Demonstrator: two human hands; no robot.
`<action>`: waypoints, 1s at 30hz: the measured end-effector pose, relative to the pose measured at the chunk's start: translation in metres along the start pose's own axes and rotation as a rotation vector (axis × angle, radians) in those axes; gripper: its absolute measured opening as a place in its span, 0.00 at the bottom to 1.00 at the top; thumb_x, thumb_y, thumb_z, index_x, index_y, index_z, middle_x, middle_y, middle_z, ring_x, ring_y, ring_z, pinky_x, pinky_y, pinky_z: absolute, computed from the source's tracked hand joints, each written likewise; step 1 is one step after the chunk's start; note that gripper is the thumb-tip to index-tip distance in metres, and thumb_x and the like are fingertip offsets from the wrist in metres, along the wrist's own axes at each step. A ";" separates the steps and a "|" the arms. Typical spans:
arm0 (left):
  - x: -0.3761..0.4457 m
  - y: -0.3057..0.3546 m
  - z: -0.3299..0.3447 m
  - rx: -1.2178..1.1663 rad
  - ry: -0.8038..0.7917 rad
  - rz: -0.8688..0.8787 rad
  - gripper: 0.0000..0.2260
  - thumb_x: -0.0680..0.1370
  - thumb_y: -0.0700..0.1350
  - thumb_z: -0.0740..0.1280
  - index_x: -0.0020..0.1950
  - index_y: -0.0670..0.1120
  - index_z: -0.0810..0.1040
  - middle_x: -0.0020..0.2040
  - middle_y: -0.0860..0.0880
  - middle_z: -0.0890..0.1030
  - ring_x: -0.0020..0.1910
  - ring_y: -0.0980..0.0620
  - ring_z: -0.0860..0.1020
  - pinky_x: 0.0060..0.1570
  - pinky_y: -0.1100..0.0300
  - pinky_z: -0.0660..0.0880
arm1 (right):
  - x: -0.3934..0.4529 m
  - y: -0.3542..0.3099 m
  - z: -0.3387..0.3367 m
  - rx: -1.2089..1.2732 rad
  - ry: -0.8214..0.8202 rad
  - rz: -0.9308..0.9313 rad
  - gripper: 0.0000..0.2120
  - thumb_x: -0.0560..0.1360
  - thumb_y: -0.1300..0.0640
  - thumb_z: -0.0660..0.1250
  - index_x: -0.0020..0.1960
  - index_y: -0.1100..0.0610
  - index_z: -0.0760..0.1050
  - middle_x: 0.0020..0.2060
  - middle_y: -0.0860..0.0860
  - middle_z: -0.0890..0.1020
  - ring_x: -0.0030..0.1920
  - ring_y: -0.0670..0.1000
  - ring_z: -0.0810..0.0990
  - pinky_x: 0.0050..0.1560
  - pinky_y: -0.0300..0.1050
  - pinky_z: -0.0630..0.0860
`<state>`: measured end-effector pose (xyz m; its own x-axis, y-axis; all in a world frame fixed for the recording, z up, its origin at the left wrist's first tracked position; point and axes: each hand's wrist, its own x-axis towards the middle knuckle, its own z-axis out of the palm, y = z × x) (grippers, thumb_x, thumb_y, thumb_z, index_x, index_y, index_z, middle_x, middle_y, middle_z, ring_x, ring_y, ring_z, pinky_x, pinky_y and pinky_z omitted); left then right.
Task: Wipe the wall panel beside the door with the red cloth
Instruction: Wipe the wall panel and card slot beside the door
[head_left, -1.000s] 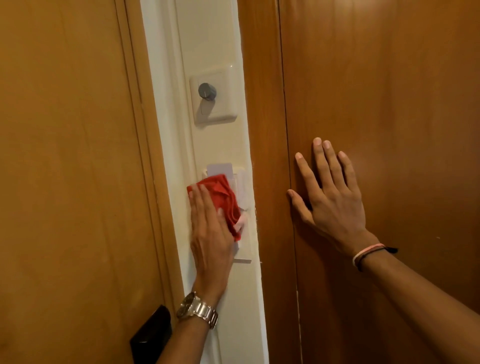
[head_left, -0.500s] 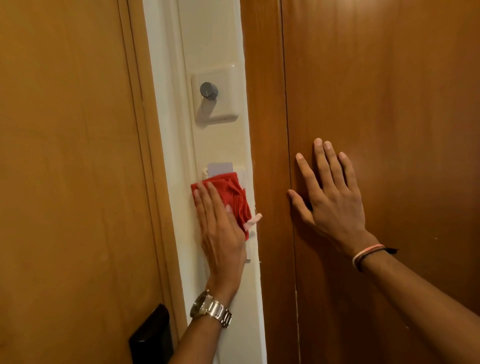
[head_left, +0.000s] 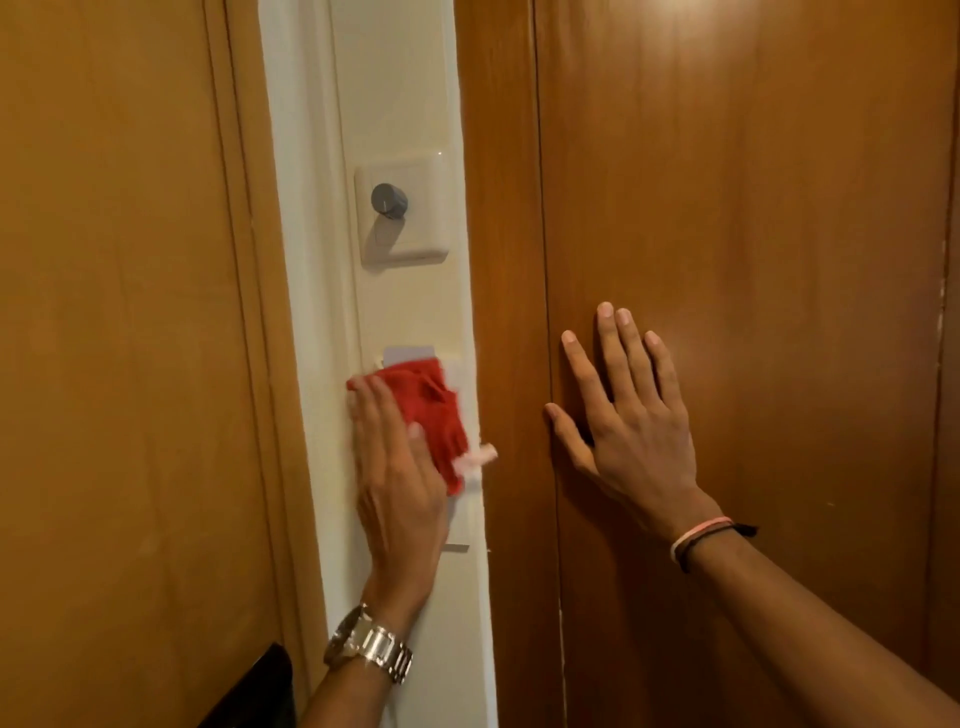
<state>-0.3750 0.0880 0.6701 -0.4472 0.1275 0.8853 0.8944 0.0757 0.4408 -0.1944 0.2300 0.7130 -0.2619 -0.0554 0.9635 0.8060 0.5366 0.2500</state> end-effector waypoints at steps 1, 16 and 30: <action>0.002 0.006 0.001 0.005 0.016 -0.045 0.28 0.85 0.55 0.45 0.82 0.44 0.48 0.83 0.42 0.52 0.82 0.44 0.50 0.78 0.40 0.60 | 0.000 -0.001 0.000 0.002 0.001 0.005 0.35 0.84 0.35 0.52 0.85 0.53 0.54 0.84 0.61 0.55 0.85 0.61 0.52 0.85 0.59 0.49; -0.012 -0.002 0.010 0.159 0.016 0.190 0.27 0.85 0.52 0.51 0.82 0.45 0.46 0.82 0.41 0.55 0.82 0.45 0.51 0.77 0.40 0.62 | -0.001 -0.002 0.000 0.021 0.015 0.012 0.35 0.84 0.36 0.54 0.84 0.53 0.57 0.84 0.61 0.57 0.85 0.60 0.54 0.84 0.60 0.55; -0.033 0.014 -0.019 -0.243 -0.008 0.197 0.20 0.84 0.39 0.58 0.76 0.42 0.66 0.77 0.44 0.68 0.78 0.50 0.64 0.77 0.63 0.61 | 0.001 -0.006 -0.014 0.082 -0.012 0.036 0.33 0.84 0.38 0.56 0.83 0.54 0.61 0.83 0.62 0.59 0.84 0.61 0.57 0.83 0.60 0.56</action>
<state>-0.3480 0.0657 0.6502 -0.2638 0.1244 0.9565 0.9398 -0.1900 0.2839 -0.1925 0.2152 0.7142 -0.2401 -0.0249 0.9704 0.7688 0.6054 0.2058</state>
